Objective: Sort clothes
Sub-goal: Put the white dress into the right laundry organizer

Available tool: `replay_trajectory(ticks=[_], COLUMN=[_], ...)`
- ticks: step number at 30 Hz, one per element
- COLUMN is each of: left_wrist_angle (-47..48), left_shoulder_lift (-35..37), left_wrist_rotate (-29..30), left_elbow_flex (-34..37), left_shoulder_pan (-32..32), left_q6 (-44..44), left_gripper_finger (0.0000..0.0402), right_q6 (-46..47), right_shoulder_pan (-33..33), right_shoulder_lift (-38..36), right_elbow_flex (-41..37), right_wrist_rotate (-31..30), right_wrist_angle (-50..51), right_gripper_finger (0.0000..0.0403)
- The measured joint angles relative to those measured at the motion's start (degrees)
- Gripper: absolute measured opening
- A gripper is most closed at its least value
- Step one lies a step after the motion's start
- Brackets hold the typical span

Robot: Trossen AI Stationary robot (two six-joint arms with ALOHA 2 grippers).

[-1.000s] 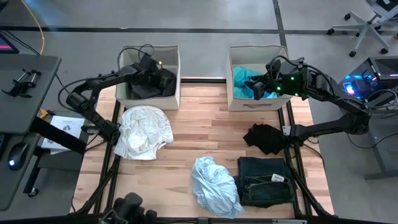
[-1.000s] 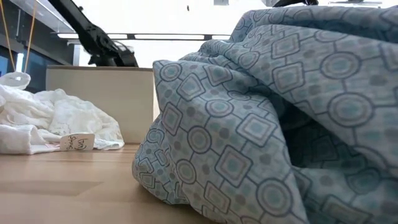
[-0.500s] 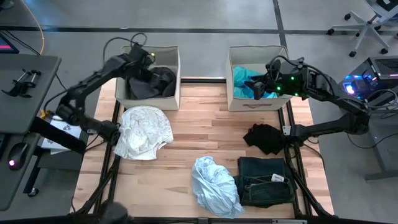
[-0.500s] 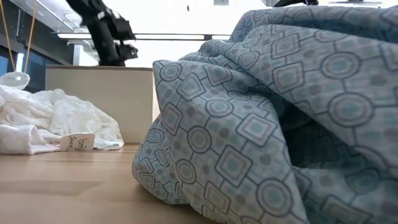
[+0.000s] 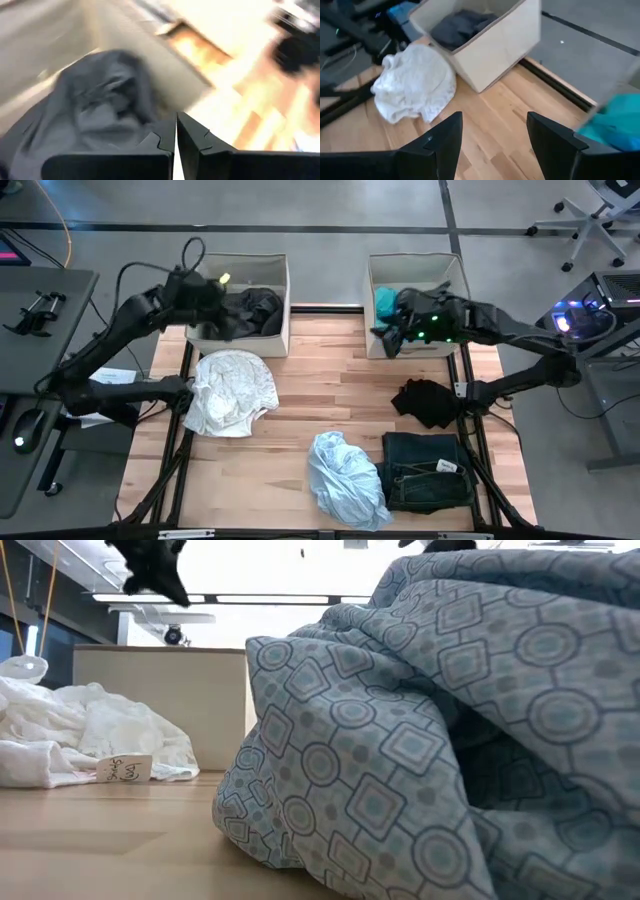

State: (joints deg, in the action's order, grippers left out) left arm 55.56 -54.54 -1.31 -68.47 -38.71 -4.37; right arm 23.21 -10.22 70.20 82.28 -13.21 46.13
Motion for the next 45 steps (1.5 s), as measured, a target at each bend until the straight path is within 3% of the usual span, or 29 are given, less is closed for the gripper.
replay_trajectory(ticks=[3, 5, 9, 12, 17, 24, 27, 30, 34, 37, 40, 45], left_wrist_angle=[0.8, 2.3, 11.8, 20.0, 21.1, 18.6, 15.6, 10.7, 7.1, 3.9, -3.8, -9.7], left_shoulder_lift=[1.7, 1.2, -3.2, -7.7, -12.0, -12.1, -11.9, -12.1, -13.5, -15.7, -18.3, -22.0], left_wrist_rotate=[-0.8, -0.2, 5.1, 8.7, 6.8, 4.6, 8.3, 11.0, 14.9, 15.0, 14.0, 13.4], left_elbow_flex=[0.5, 0.6, 0.8, 1.0, 5.1, 11.6, 15.8, 20.6, 27.2, 32.5, 37.3, 38.5], left_shoulder_pan=[10.4, 18.1, 30.4, 35.2, 36.9, 36.9, 36.9, 36.9, 36.0, 35.7, 35.8, 38.1], left_q6=[5.4, 4.1, -4.5, -15.1, -27.8, -45.2, -51.9, -52.4, -59.6, -64.4, -63.5, -59.0], left_gripper_finger=[0.0000, 0.0000, 0.0000, 0.0000, 0.0028, 0.0153, 0.0212, 0.0262, 0.0303, 0.0310, 0.0302, 0.0227], right_q6=[-1.8, -2.7, -4.0, -4.2, -5.2, -7.7, -8.5, -9.8, -10.9, -10.9, -10.9, -10.5], right_shoulder_pan=[1.1, 1.1, 0.5, -0.1, -0.8, -0.8, -0.7, -0.7, -0.7, -0.7, -0.7, -0.6], right_shoulder_lift=[2.5, 3.9, 5.8, 6.3, 6.3, 6.3, 6.3, 6.3, 6.3, 6.3, 6.3, 6.3], right_elbow_flex=[0.0, 0.0, 0.0, 0.0, 0.0, 0.0, 0.0, 0.0, 0.0, 0.0, 0.0, 0.0], right_wrist_rotate=[0.2, 0.3, 0.2, 0.2, 0.2, 2.7, 2.8, 3.3, 5.1, 5.4, 5.4, 5.9], right_wrist_angle=[-1.3, -2.0, -4.2, -5.8, -6.6, -6.7, -6.7, -6.7, -6.7, -6.8, -6.9, -7.0], right_gripper_finger=[0.0210, 0.0210, 0.0210, 0.0210, 0.0210, 0.0210, 0.0210, 0.0210, 0.0210, 0.0210, 0.0210, 0.0210])
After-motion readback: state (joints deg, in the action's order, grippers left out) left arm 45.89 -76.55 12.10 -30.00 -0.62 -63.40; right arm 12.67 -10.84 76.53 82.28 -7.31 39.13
